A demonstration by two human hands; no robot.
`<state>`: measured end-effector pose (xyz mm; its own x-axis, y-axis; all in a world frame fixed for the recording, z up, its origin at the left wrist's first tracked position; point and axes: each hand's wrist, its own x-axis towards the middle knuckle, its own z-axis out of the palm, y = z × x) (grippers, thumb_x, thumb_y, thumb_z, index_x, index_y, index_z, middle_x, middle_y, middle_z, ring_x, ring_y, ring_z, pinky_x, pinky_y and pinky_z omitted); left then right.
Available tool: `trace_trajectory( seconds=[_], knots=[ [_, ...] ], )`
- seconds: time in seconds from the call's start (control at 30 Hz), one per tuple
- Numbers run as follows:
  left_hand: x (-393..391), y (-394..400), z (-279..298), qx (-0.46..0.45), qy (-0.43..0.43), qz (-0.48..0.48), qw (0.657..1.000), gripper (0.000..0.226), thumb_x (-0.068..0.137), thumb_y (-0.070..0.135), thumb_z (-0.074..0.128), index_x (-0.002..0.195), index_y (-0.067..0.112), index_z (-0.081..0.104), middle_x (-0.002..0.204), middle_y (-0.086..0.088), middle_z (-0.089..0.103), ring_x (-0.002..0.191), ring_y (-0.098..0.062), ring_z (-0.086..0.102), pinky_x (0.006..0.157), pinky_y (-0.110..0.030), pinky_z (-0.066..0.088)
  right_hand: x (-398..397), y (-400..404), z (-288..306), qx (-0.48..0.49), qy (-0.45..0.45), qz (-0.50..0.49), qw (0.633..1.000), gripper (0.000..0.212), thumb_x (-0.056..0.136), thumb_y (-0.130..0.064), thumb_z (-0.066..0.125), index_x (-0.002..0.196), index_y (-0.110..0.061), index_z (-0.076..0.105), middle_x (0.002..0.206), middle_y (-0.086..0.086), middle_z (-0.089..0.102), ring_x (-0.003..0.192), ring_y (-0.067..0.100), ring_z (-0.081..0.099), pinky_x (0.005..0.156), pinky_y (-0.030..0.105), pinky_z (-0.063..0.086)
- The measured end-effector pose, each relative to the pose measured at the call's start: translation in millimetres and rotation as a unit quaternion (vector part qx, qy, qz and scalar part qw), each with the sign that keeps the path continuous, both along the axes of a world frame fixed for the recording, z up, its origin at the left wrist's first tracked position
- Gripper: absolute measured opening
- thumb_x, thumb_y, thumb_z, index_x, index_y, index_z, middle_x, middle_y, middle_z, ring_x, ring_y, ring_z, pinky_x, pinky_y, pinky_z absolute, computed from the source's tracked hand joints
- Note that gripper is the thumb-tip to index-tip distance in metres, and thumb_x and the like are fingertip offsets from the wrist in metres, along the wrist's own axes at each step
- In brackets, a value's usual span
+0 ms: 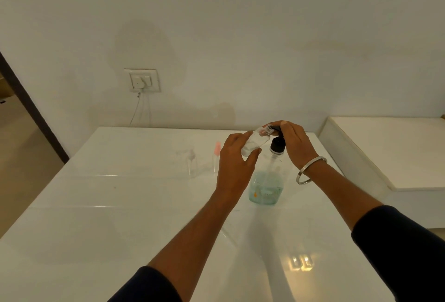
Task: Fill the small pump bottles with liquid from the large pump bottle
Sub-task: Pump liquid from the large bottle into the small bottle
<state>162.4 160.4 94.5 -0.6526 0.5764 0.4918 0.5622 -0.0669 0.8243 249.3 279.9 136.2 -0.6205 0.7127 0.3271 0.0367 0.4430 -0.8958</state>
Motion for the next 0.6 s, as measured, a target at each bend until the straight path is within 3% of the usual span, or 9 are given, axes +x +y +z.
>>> trace_trajectory(
  seconds=[0.23,0.33,0.47,0.6],
  knots=[
    [1.0,2.7,-4.2,-0.01,-0.003,0.002,1.0,0.043,0.085,0.023,0.068,0.125,0.016,0.056,0.118,0.002,0.057,0.101,0.0,0.047,0.083,0.003,0.034,-0.4,2.3,-11.0,0.002,0.0,-0.014,1.0,0.034,0.097,-0.016,0.03,0.099,-0.011,0.064,0.095,0.004,0.065,0.089,0.004,0.06,0.078,0.004,0.044],
    [0.0,2.0,-5.3,-0.009,0.003,0.001,1.0,0.043,0.084,0.024,0.068,0.124,0.016,0.056,0.119,0.001,0.057,0.101,-0.001,0.048,0.085,0.001,0.035,0.1,-0.2,-11.8,0.006,0.005,-0.012,1.0,0.038,0.092,-0.024,0.03,0.098,-0.011,0.065,0.092,0.001,0.066,0.085,0.0,0.061,0.079,0.006,0.045],
    [-1.0,1.2,-1.9,-0.004,0.011,-0.001,1.0,0.043,0.084,0.025,0.068,0.125,0.015,0.056,0.119,0.001,0.058,0.103,-0.003,0.05,0.086,-0.001,0.037,1.5,-0.3,-2.3,0.004,0.009,-0.005,1.0,0.035,0.098,-0.008,0.028,0.097,-0.01,0.064,0.091,-0.001,0.065,0.08,-0.008,0.061,0.078,0.005,0.045],
    [-2.3,1.6,0.1,-0.004,0.012,-0.001,1.0,0.044,0.084,0.026,0.068,0.125,0.016,0.056,0.119,0.001,0.058,0.104,-0.005,0.052,0.085,-0.002,0.038,0.0,3.5,5.0,0.01,0.0,0.009,1.0,0.034,0.098,-0.006,0.028,0.098,-0.01,0.062,0.098,0.004,0.063,0.087,0.003,0.061,0.08,0.007,0.047]
  ],
)
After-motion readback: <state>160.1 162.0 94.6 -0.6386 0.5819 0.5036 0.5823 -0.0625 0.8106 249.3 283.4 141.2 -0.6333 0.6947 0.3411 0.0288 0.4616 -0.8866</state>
